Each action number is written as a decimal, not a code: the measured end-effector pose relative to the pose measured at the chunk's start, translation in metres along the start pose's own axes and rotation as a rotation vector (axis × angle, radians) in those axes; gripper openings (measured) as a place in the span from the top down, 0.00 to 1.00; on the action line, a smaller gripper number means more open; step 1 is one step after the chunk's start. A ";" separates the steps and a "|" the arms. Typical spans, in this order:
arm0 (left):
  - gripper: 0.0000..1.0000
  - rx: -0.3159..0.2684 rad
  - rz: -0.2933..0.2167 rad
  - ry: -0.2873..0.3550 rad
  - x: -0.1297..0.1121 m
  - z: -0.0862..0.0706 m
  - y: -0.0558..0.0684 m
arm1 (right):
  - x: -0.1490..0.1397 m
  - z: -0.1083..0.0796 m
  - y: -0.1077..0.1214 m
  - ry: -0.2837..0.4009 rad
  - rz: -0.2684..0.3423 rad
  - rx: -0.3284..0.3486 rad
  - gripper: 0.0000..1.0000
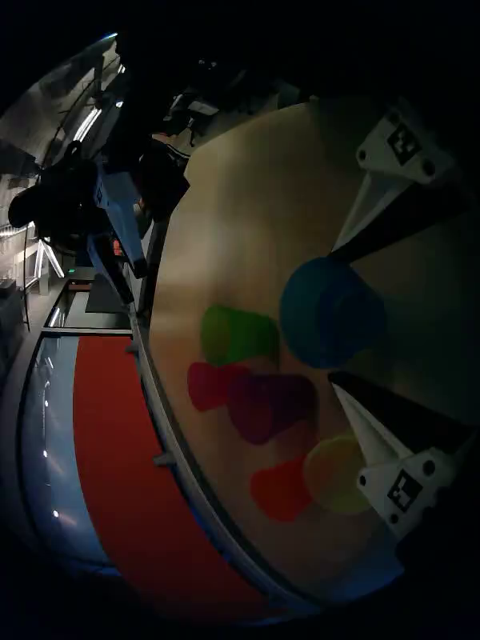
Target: Pour water
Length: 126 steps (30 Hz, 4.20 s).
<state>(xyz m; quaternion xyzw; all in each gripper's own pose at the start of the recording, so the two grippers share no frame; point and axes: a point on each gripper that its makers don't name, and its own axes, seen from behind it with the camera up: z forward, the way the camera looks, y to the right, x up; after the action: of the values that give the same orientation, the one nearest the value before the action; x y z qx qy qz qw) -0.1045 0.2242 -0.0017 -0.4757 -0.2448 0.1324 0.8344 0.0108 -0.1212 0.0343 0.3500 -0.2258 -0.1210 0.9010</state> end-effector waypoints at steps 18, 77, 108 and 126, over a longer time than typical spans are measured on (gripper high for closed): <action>0.02 -0.013 0.021 -0.001 0.007 0.015 0.006 | 0.003 0.001 -0.001 0.001 -0.001 0.000 0.00; 0.10 0.048 -0.025 0.149 0.065 -0.035 -0.017 | -0.063 0.077 -0.032 -0.114 -0.032 0.059 0.00; 0.11 0.141 -0.060 0.217 0.078 -0.079 -0.040 | -0.071 0.117 -0.033 -0.133 -0.032 0.045 0.08; 0.11 0.198 -0.071 0.269 0.093 -0.104 -0.053 | -0.018 0.086 -0.043 0.014 -0.020 0.041 0.09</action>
<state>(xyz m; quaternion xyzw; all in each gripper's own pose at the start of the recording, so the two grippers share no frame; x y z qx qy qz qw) 0.0291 0.1632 0.0261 -0.3958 -0.1331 0.0615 0.9066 -0.0491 -0.1949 0.0553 0.3713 -0.2182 -0.1228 0.8941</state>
